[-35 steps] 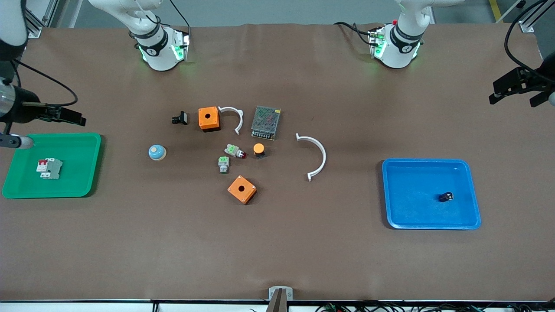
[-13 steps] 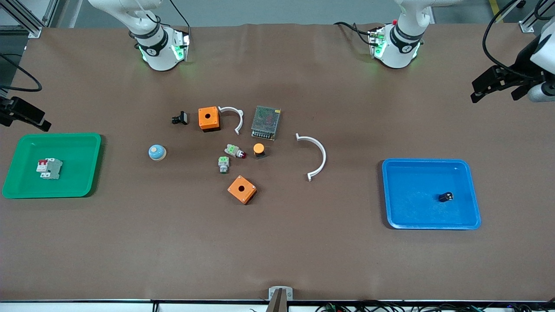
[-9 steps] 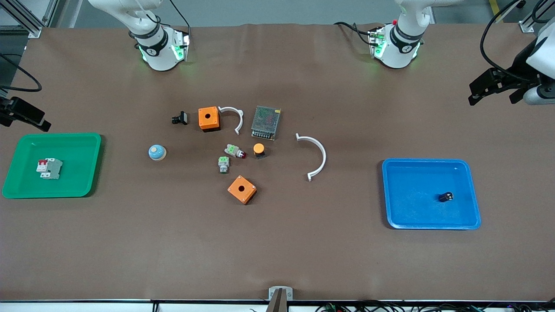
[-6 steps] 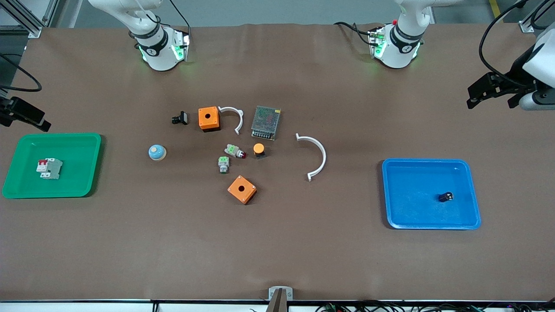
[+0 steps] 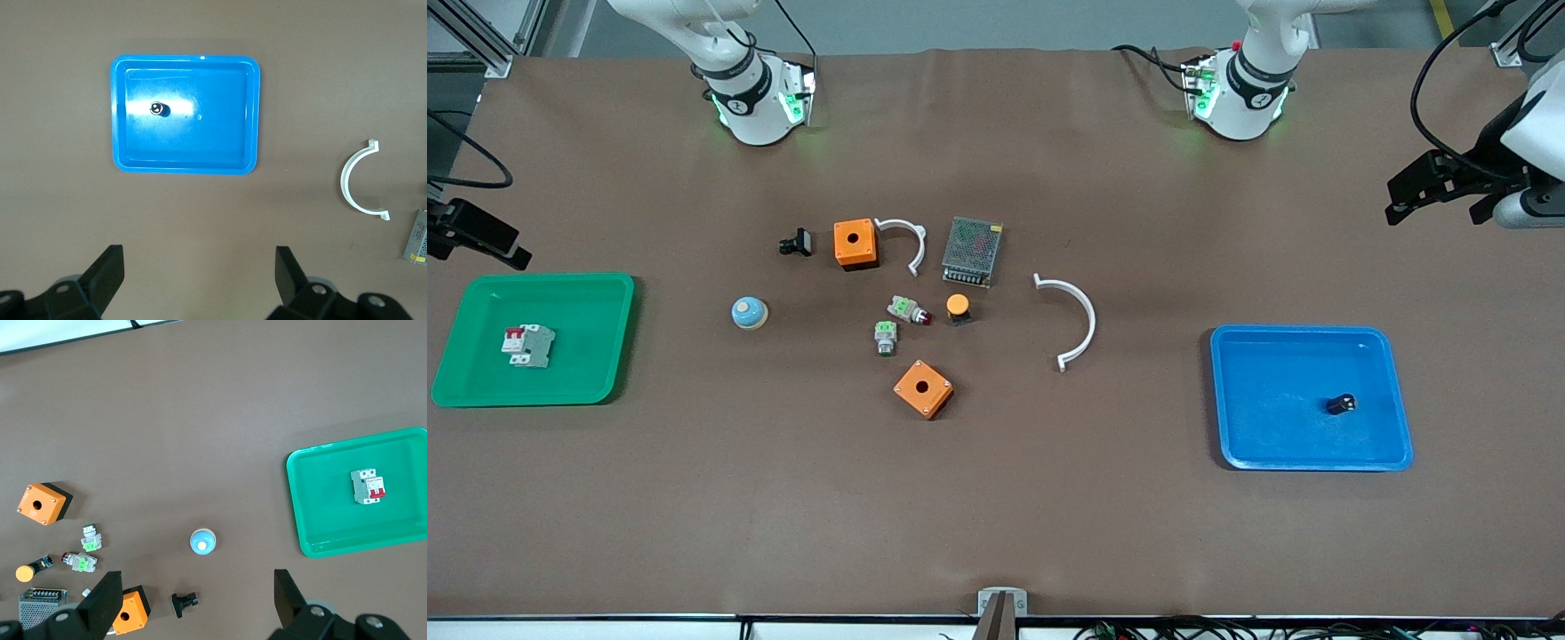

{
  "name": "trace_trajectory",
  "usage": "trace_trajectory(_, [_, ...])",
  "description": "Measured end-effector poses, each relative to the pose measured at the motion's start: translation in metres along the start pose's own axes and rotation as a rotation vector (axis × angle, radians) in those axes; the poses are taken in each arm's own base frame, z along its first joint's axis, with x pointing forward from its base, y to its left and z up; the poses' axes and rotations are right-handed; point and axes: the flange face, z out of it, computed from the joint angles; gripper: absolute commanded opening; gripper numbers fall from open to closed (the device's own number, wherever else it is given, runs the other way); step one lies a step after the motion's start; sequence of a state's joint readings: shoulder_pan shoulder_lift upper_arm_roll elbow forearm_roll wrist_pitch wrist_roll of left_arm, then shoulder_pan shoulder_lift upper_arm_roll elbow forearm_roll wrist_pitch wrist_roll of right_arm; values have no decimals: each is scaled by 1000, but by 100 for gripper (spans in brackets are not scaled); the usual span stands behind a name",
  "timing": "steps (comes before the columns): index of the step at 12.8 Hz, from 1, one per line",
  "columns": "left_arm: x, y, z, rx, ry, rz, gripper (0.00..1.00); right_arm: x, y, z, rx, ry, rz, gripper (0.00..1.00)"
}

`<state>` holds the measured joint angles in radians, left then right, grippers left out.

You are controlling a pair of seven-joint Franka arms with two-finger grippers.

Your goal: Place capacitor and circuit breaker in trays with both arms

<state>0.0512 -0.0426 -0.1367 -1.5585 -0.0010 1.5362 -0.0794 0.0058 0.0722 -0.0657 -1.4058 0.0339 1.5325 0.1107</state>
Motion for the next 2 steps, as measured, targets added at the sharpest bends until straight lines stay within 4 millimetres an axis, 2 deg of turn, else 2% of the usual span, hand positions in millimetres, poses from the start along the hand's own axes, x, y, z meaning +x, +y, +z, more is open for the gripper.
trace_trajectory(2, [0,0,0,0,0,0,100,0,0,0,0,0,0,100])
